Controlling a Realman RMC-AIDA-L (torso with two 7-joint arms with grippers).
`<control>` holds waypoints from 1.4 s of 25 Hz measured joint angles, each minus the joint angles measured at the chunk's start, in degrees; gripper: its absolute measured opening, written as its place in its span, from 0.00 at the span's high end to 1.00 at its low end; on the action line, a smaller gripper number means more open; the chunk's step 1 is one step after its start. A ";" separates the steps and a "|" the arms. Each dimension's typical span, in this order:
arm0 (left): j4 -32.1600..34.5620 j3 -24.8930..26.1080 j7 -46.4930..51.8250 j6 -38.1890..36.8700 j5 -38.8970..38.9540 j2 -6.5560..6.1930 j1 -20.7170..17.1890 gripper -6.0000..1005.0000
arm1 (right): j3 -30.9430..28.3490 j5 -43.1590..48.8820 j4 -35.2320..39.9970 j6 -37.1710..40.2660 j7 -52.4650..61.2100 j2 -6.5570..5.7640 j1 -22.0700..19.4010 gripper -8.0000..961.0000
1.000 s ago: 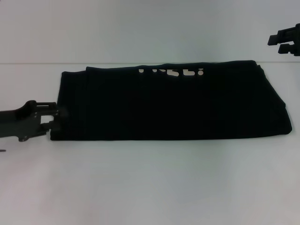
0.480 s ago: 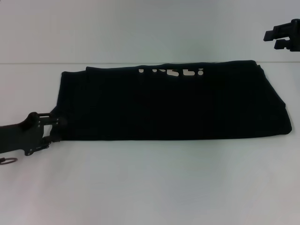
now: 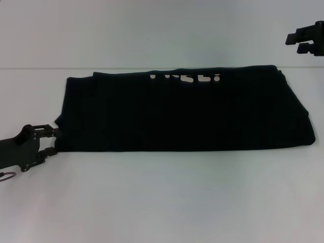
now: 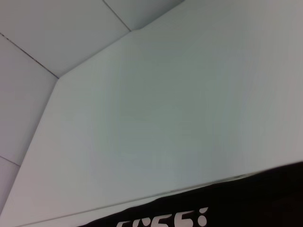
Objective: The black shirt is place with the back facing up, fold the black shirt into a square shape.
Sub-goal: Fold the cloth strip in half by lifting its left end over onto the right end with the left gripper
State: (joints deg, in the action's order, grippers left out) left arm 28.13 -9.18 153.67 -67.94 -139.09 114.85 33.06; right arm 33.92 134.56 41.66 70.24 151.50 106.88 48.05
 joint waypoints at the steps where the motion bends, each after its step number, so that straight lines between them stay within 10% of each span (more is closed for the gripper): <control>1: -0.01 0.01 0.31 0.40 0.04 0.02 -0.03 0.47 | -0.04 0.00 0.00 0.00 0.02 0.00 -0.04 0.51; 35: -4.55 -0.62 0.23 3.54 0.21 0.83 2.50 0.47 | -0.44 -0.35 0.00 0.07 0.07 -0.18 -0.51 0.51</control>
State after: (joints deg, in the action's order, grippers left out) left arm 23.58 -9.79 153.89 -64.40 -138.88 115.68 35.56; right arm 33.49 134.21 41.66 70.31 151.57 106.70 47.54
